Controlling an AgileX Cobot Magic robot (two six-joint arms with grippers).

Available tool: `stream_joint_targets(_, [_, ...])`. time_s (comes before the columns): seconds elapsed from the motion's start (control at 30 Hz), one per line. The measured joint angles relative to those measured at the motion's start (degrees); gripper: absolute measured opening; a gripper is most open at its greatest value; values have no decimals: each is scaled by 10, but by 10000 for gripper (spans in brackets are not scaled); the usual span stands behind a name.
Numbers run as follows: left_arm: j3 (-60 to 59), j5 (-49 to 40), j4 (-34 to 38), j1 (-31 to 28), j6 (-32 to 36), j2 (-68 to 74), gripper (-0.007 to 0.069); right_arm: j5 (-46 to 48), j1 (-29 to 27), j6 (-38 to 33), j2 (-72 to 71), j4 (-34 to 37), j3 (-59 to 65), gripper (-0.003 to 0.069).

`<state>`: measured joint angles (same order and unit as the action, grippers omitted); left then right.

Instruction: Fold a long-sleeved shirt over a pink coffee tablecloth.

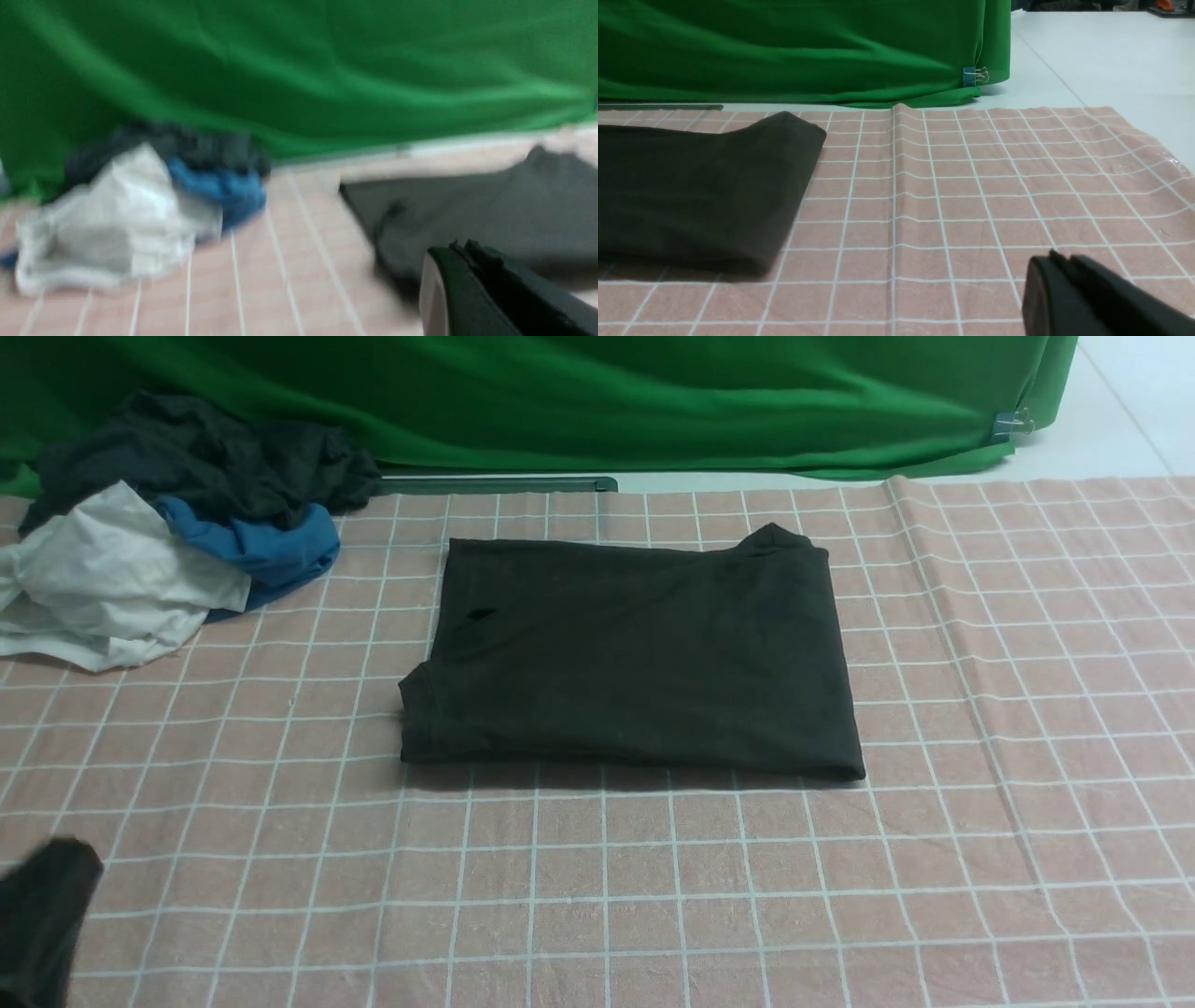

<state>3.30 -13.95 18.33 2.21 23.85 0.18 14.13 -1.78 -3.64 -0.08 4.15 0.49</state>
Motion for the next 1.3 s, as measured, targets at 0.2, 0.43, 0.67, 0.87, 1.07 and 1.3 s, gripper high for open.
stream_joint_targets(0.2, [-36,-18,18,-19,-1,-2,19,1,0,0,0,0,0,48])
stream_joint_targets(0.43, [-37,-17,36,-24,-1,-3,19,0,0,0,0,0,0,80])
stream_joint_targets(0.67, [-37,-16,40,-24,-1,-3,19,0,0,0,0,0,0,96])
stream_joint_targets(0.87, [-37,-15,40,-25,-1,-3,19,0,0,0,0,0,0,111])
stream_joint_targets(1.07, [-37,-13,40,-25,-1,-3,19,0,0,0,0,0,0,125])
stream_joint_targets(1.3, [-37,-13,40,-25,-1,-3,19,0,0,0,0,0,0,141])
